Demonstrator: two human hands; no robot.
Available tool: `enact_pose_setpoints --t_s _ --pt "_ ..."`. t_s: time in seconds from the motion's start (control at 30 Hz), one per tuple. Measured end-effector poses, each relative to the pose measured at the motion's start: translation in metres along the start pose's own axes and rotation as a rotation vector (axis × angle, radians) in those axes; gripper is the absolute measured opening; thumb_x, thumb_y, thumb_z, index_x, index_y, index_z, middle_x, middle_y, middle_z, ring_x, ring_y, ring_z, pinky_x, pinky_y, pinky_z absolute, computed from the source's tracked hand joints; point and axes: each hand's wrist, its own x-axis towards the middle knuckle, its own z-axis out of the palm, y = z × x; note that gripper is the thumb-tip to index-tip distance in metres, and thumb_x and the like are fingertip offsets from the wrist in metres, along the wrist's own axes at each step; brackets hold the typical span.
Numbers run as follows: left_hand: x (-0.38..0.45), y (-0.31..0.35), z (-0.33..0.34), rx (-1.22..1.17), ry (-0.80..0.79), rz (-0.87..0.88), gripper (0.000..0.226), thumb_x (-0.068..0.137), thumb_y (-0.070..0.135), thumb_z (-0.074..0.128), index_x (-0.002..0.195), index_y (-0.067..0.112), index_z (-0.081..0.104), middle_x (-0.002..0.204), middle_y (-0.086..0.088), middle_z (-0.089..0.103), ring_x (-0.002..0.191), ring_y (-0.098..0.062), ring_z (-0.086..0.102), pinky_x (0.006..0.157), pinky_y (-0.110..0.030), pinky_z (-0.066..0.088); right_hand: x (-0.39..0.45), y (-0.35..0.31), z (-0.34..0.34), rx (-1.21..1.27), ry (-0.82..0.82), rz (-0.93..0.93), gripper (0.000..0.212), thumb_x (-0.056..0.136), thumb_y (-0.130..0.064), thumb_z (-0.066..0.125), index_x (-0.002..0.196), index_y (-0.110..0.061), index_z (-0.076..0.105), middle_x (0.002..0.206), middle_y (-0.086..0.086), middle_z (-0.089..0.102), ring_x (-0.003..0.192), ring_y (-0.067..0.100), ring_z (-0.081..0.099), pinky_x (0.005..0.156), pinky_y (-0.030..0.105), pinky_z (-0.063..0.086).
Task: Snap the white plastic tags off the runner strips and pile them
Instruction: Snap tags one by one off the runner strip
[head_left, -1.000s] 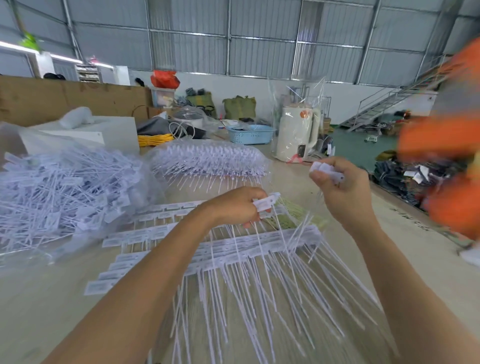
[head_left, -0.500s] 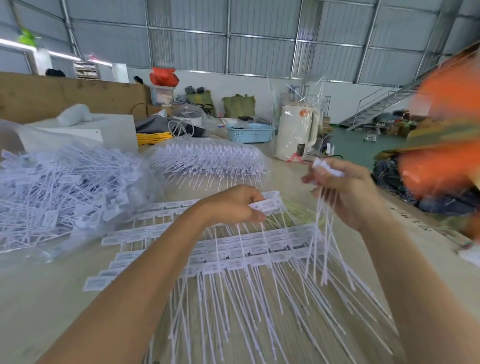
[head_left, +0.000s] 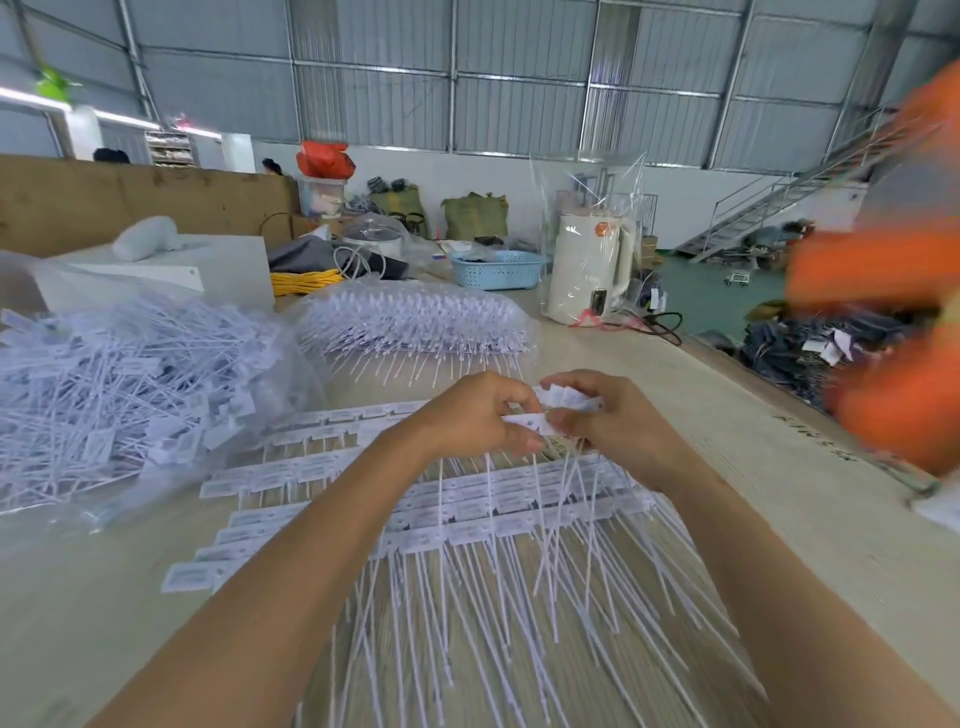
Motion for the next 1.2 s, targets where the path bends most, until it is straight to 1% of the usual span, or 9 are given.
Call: enact_pose_setpoints --t_s 0.1,0.27,0.47,0.67,0.83,0.93,1.0,1.07,1.2 --pt "0.003 -0.003 0.004 0.042 0.023 0.005 0.03 0.076 0.022 0.077 0.103 0.015 0.067 0.067 0.007 0.064 0.066 -0.005 0.059 0.068 -0.019 0.043 0.001 0.002 0.004 -0.058 -0.008 0.021 0.016 0.084 -0.008 0.068 0.07 -0.013 0.063 0.064 0.003 0.056 0.059 0.018 0.051 0.062 0.028 0.04" --pt "0.006 -0.005 0.006 0.057 0.093 -0.023 0.031 0.072 0.022 0.08 0.099 0.013 0.066 0.075 -0.005 0.071 0.071 -0.01 0.065 0.078 -0.026 0.049 0.002 0.006 0.008 -0.06 -0.015 0.058 0.016 0.084 -0.01 0.068 0.07 -0.01 0.06 0.065 0.007 0.06 0.061 0.022 0.057 0.062 0.033 0.048" --pt "0.003 -0.002 0.002 -0.002 0.051 -0.093 0.017 0.087 0.026 0.066 0.076 0.015 0.068 0.068 0.0 0.071 0.055 -0.005 0.055 0.056 -0.016 0.044 0.004 0.003 0.014 -0.368 0.112 -0.07 0.039 0.082 -0.015 0.071 0.06 -0.016 0.038 0.058 -0.002 0.039 0.054 0.013 0.04 0.05 0.024 0.031" --pt "-0.002 0.005 -0.006 -0.275 0.058 -0.2 0.029 0.09 0.006 0.056 0.061 0.003 0.06 0.039 0.003 0.044 0.036 -0.009 0.037 0.048 -0.023 0.028 0.001 0.001 0.019 -0.461 0.2 -0.325 0.01 0.081 0.0 0.067 0.081 0.001 0.057 0.068 0.004 0.049 0.063 0.022 0.047 0.05 0.027 0.024" --pt "-0.004 0.008 -0.012 -0.538 -0.074 -0.236 0.029 0.095 0.01 0.05 0.072 -0.002 0.064 0.04 0.006 0.034 0.038 -0.009 0.027 0.043 -0.02 0.021 0.0 0.001 0.019 -0.473 0.315 -0.522 0.008 0.079 0.007 0.065 0.082 0.005 0.058 0.077 0.015 0.058 0.067 0.02 0.045 0.057 0.026 0.028" --pt "-0.008 0.009 -0.017 -0.478 -0.152 -0.178 0.029 0.095 0.011 0.05 0.075 -0.004 0.064 0.038 0.005 0.039 0.034 -0.008 0.032 0.045 -0.02 0.028 0.008 0.012 -0.015 -0.201 0.527 -0.171 0.007 0.086 -0.005 0.063 0.088 -0.008 0.057 0.076 -0.002 0.056 0.071 0.018 0.053 0.06 0.027 0.043" --pt "-0.008 0.007 -0.022 -0.422 -0.061 -0.152 0.025 0.093 0.011 0.054 0.075 0.005 0.071 0.041 0.003 0.047 0.038 -0.009 0.039 0.053 -0.024 0.034 0.01 0.02 -0.048 0.305 0.693 -0.007 0.005 0.088 -0.01 0.063 0.087 -0.01 0.059 0.073 -0.003 0.055 0.061 0.01 0.057 0.059 0.028 0.047" --pt "-0.008 0.005 -0.023 -0.378 0.002 -0.131 0.022 0.092 0.007 0.054 0.079 0.005 0.072 0.048 -0.001 0.056 0.044 -0.01 0.046 0.056 -0.024 0.038 0.008 0.018 -0.068 0.715 0.822 0.011 0.014 0.089 -0.007 0.062 0.079 -0.015 0.055 0.065 -0.006 0.057 0.048 0.001 0.054 0.056 0.022 0.046" --pt "-0.008 0.002 -0.022 -0.256 -0.042 -0.146 0.022 0.082 -0.013 0.05 0.088 -0.005 0.07 0.078 -0.013 0.069 0.072 -0.018 0.06 0.081 -0.032 0.049 0.004 0.0 -0.074 0.894 0.873 -0.155 0.016 0.093 -0.004 0.056 0.081 -0.014 0.052 0.051 -0.015 0.058 0.046 -0.003 0.052 0.051 0.016 0.045"
